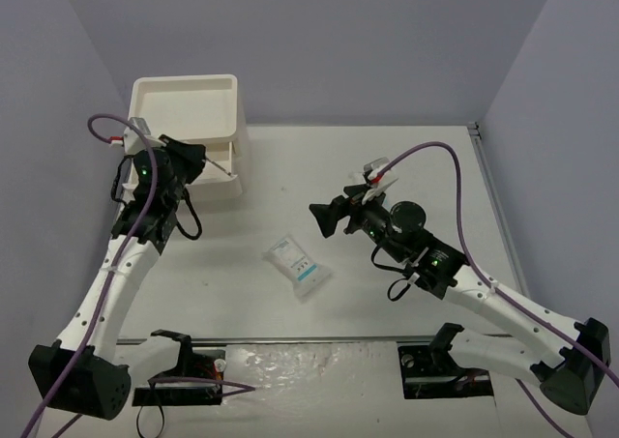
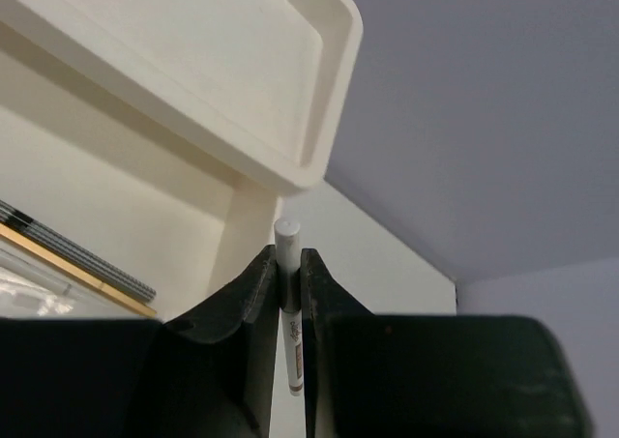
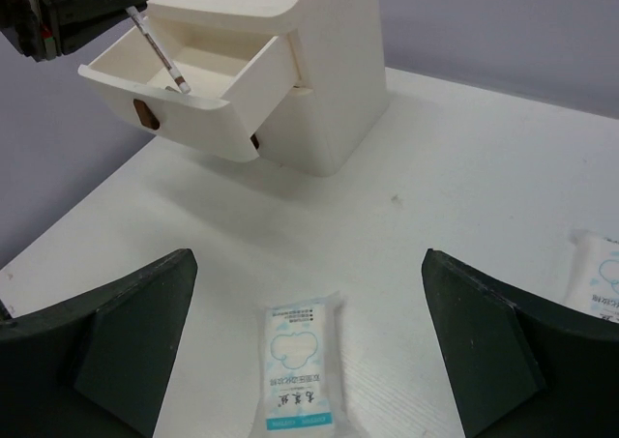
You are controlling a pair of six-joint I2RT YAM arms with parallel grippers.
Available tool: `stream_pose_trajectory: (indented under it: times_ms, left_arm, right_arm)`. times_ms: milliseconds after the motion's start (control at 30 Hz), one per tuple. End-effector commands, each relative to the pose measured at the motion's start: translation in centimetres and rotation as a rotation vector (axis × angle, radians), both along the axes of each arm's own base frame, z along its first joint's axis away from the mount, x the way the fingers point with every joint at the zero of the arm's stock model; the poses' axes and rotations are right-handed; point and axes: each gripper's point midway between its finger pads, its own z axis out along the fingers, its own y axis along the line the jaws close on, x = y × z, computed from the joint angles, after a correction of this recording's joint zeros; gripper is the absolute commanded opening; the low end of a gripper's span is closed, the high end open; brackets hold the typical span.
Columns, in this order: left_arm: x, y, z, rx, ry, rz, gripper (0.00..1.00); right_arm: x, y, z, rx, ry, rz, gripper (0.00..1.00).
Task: Organize the makeup
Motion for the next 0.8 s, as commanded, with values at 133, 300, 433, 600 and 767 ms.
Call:
stream_pose_trajectory:
  times_ms: [133, 300, 433, 600, 767]
  left_arm:
    - [4.8, 5.7, 3.2, -0.126, -0.119, 0.159, 0.06]
    - [6.9, 8.0, 1.1, -0.121, -0.054, 0.192, 0.36]
    - [6.7, 8.7, 1.3, -0.037, -0.019, 0.190, 0.63]
    - [4.0, 9.1, 2.0, 0.135, 0.046, 0.157, 0.73]
    - [-0.5, 8.5, 1.7, 0.371, 0.121, 0.025, 0.73]
  right_arm:
    - [0.0, -1.9, 0.0, -0.013, -0.038, -0.051, 1.00]
    - [-0.1, -2.2, -0.6, -0.034, -0.029, -0.049, 1.00]
    - [-0.1, -2.3, -1.0, -0.048, -0.020, -0.047, 1.00]
    - [-0.2, -2.4, -1.3, -0.053, -0.017, -0.047, 1.00]
    - [-0.3, -2.7, -1.9, -0.076, -0.013, -0.049, 1.00]
